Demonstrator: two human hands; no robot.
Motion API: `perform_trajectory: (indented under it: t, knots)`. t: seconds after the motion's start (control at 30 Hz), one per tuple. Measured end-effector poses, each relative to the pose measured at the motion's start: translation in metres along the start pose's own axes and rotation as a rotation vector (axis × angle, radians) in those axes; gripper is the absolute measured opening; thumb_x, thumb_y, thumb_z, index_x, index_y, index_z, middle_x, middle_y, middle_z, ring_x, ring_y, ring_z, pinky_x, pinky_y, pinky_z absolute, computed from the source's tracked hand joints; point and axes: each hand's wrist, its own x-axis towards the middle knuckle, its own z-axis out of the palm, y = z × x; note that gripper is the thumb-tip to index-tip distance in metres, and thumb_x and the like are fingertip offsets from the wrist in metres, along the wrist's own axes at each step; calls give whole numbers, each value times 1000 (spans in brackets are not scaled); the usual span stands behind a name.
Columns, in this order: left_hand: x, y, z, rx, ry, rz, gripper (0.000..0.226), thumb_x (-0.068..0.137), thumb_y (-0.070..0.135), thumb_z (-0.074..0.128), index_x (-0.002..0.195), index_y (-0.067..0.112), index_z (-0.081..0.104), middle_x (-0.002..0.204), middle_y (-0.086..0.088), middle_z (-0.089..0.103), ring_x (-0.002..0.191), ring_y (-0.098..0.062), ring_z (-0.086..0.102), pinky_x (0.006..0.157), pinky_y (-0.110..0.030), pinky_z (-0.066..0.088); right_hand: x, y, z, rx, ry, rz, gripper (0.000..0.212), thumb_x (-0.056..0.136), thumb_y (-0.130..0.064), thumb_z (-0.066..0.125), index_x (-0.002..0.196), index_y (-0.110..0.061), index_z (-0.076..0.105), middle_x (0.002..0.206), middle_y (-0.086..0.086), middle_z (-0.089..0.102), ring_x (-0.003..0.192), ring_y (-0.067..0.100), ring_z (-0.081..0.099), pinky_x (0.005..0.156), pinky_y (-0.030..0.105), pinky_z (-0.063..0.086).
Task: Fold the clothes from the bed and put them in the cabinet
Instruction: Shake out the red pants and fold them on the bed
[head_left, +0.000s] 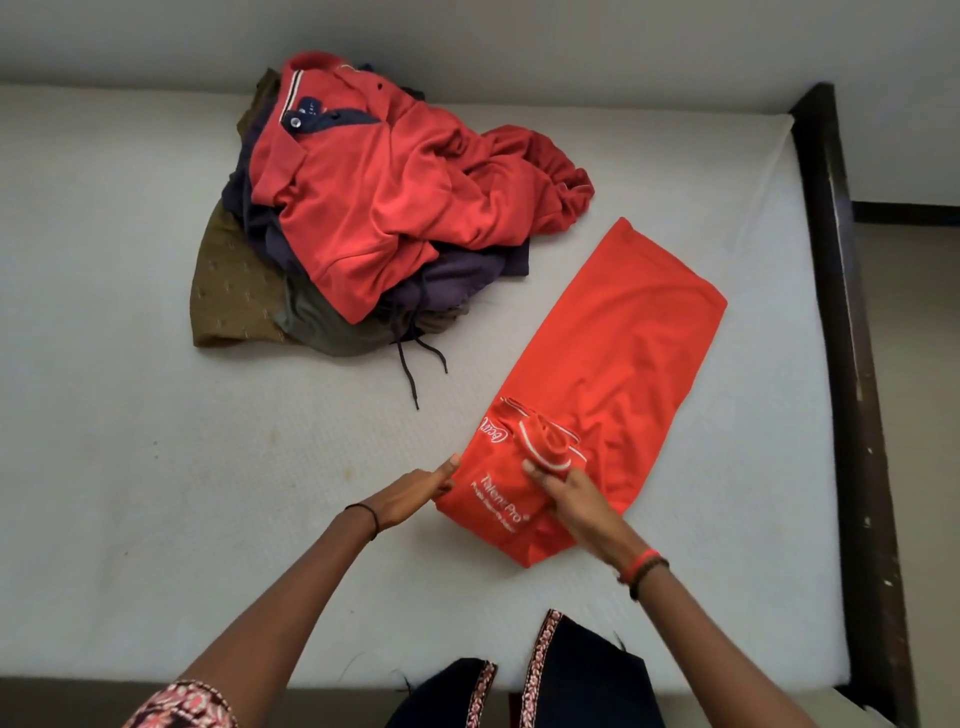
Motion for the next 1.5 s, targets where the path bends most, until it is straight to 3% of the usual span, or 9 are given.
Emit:
perform_trajectory:
  t: [0.2,0.43,0.57,0.83,1.0,1.13,1.3,1.4,1.5]
  knots:
    - [21,-5,19,210,198,96,66,69,78,49,107,26,63,103,5,68,99,-16,62,94,-39,47,56,-3,-30,-98,128,93,24,87,-21,66,110,-14,64,94,2,67,85,15,59,69,26,52]
    - [30,-5,33,71,420,57,63,78,35,74,126,10,43,120,-6,39,108,-20,50,91,-31,44,54,5,-13,-665,579,-68,50,69,-28,81,103,-6,51,102,16,63,90,28,61,79,40,49]
    - [35,1,27,151,340,-27,27,80,36,71,72,16,56,75,-1,59,71,-17,54,62,-25,38,25,14,13,-1275,778,-379,90,68,-38,78,141,-4,37,129,24,49,116,37,52,94,44,45]
    - [30,3,15,53,207,-60,39,54,52,75,74,21,64,71,2,58,76,-14,52,77,-35,44,8,61,51,-1523,315,-342,143,36,-76,73,148,-3,20,151,29,22,142,36,15,108,59,14]
    - [24,0,14,29,110,6,25,73,34,75,79,12,63,76,-6,57,72,-16,50,66,-25,37,12,66,57,-1525,340,-335,97,69,-31,72,148,-5,22,149,34,23,141,41,20,107,60,19]
    - [8,10,4,211,-26,-24,31,84,42,66,67,16,61,69,2,56,66,-11,49,60,-20,37,4,80,62,-1452,259,-338,103,54,-10,70,146,-2,26,147,33,29,139,39,19,110,56,25]
    - [4,19,-3,395,426,427,33,98,42,42,114,22,63,119,6,63,112,-7,56,99,-32,44,-12,97,62,-1350,64,-302,107,53,-6,59,149,-2,11,151,33,14,141,37,-3,108,61,23]
    - [0,40,12,551,160,752,35,100,39,36,127,30,56,140,15,49,136,5,30,115,-22,16,-25,91,64,-1266,-115,-253,89,79,-5,42,147,-4,-14,152,22,-23,137,28,-32,115,58,-5]
    - [12,41,36,809,-102,700,43,101,43,28,136,30,49,148,15,38,142,1,15,115,-27,1,-31,86,63,-1190,-166,-244,78,84,-11,42,150,-3,3,156,18,-8,143,32,-20,117,51,-5]
